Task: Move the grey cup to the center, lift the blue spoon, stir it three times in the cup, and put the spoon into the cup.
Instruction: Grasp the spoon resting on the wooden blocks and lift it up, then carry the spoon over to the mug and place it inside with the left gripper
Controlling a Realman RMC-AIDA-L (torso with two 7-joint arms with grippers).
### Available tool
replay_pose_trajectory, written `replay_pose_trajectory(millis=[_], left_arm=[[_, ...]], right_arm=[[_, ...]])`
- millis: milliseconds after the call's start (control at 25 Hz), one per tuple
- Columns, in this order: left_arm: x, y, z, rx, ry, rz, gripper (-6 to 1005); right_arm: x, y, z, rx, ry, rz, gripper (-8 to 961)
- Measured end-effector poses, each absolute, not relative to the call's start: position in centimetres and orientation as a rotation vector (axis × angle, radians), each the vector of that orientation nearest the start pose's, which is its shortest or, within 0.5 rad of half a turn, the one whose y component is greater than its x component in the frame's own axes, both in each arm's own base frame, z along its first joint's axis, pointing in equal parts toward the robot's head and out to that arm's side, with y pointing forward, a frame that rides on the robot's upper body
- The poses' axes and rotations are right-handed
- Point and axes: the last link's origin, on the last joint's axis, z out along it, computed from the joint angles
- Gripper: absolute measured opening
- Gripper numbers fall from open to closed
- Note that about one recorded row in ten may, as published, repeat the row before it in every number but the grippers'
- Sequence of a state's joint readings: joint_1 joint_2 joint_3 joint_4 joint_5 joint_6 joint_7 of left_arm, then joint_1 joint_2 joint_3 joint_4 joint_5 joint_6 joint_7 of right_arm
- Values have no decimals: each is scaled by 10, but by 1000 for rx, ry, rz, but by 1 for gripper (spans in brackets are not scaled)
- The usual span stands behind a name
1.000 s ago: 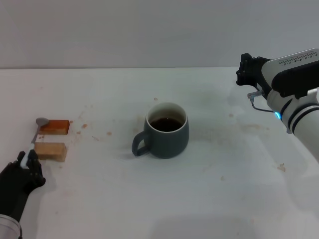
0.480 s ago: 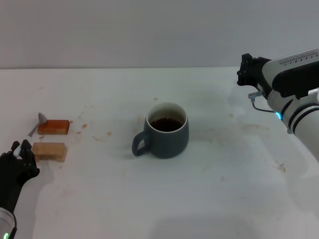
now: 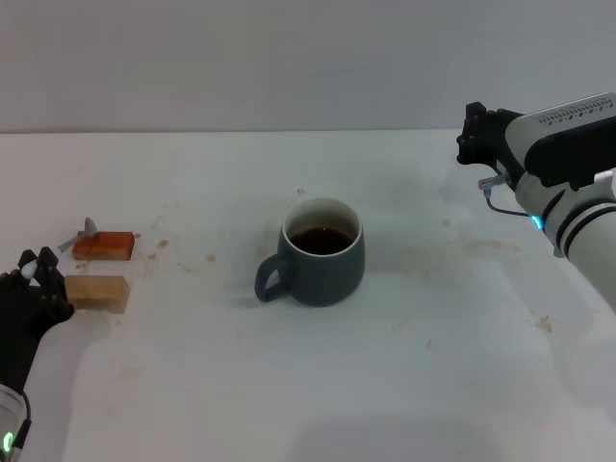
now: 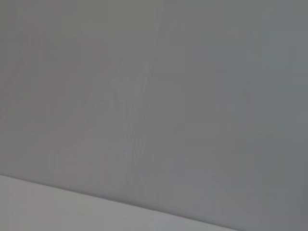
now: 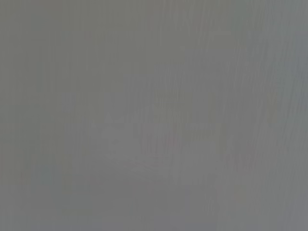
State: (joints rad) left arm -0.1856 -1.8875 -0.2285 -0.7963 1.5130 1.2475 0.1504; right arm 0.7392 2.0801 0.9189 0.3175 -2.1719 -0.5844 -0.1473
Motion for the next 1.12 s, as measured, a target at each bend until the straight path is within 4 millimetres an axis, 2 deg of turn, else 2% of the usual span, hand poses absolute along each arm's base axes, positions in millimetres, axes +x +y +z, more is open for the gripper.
replay_pose_trajectory(millis=[680,880,1000,1120], left_arm=[[-326,247,-19,-1430,-819,-763,145],[-322,252,-6,-1425,-840,-793,145],[-319,259,10,-1425,-885,-802,145],[-319,259,10,-1425,-885,-802,145]], right_arm=[[240,430,-62,-1832,561,445,6],[241,432,-58,-1812,570,448,7],[242,433,-57,-1807,572,447,7],[244,433,-55,-1796,577,443,7]])
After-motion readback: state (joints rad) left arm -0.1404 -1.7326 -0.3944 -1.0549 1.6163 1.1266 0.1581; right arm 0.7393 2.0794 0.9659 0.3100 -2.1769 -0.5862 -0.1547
